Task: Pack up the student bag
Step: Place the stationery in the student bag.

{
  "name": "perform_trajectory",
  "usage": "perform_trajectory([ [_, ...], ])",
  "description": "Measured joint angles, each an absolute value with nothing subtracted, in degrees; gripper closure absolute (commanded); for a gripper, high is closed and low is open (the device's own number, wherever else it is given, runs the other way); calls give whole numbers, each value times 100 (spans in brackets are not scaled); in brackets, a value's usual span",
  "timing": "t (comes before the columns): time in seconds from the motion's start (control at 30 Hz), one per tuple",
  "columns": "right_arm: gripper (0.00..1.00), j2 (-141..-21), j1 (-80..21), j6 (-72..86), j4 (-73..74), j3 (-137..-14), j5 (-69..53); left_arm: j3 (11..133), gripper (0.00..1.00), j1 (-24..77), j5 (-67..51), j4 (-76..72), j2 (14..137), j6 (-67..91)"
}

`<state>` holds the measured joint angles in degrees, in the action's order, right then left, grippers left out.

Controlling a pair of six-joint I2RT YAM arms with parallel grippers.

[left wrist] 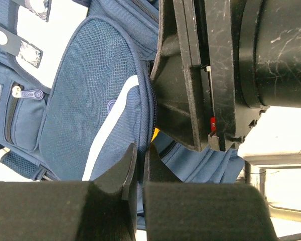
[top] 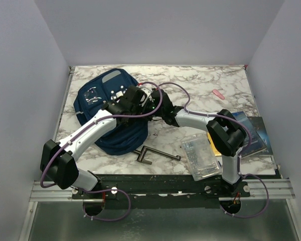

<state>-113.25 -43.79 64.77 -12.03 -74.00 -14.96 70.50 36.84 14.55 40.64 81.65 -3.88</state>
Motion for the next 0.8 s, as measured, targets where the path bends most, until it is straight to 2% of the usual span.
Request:
perform_trajectory([
  [0.07,57,-11316,-4379,6420,-1114,-7400,-1433,7050,100,3680,1479,4062,8165,-390],
  [0.43,27,-10593,-4379,5686,-958,-6818,-1435,7048,100,3697,1533,4036,8176,-419],
  [0.8,16,-9636,-4165,5002,-993,-5918,-1559,6952,100,3726,1518,3898,8248,-445],
])
